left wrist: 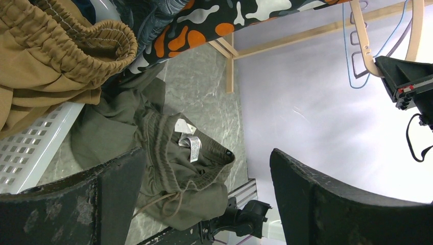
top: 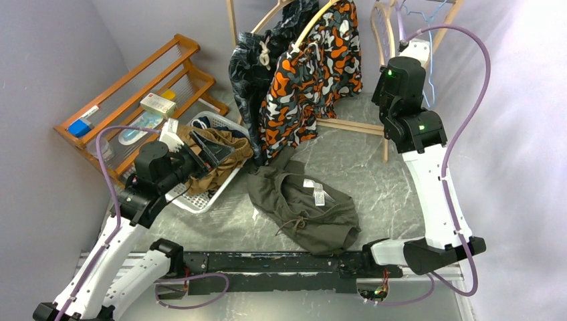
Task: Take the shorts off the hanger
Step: Place the hanger on the clothes rod.
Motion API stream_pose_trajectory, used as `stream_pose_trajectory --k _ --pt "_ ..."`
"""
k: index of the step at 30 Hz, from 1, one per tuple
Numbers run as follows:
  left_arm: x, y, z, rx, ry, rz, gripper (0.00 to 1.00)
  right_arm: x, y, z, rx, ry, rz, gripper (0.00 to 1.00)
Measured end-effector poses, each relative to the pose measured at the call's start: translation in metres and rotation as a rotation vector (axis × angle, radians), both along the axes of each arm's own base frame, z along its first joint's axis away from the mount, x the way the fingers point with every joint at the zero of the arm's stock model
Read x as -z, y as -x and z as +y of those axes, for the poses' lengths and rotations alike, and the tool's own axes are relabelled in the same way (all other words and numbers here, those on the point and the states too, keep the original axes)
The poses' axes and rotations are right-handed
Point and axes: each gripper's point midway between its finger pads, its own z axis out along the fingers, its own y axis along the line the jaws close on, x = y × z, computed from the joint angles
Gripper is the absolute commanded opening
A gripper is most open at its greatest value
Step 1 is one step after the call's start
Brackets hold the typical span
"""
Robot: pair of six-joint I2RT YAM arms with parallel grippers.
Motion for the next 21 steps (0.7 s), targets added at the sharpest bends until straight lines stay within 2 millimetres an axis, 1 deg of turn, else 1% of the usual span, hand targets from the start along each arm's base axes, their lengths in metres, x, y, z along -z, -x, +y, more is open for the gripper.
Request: stream_pose_trajectory --k 6,12,21 --pt "0.002 -0.001 0.0 0.0 -0.002 0.005 0.95 0.002 0.0 -0.021 0.056 -0.003 -0.007 0.0" --pt "0.006 -0.002 -0.001 0.002 -0.012 0.019 0.95 0.003 0.004 -0.034 0.079 -0.014 -0.02 0.0" --pt "0.009 -0.001 0.0 0.002 -0.019 0.027 0.95 0.004 0.002 -0.055 0.11 -0.023 -0.027 0.0"
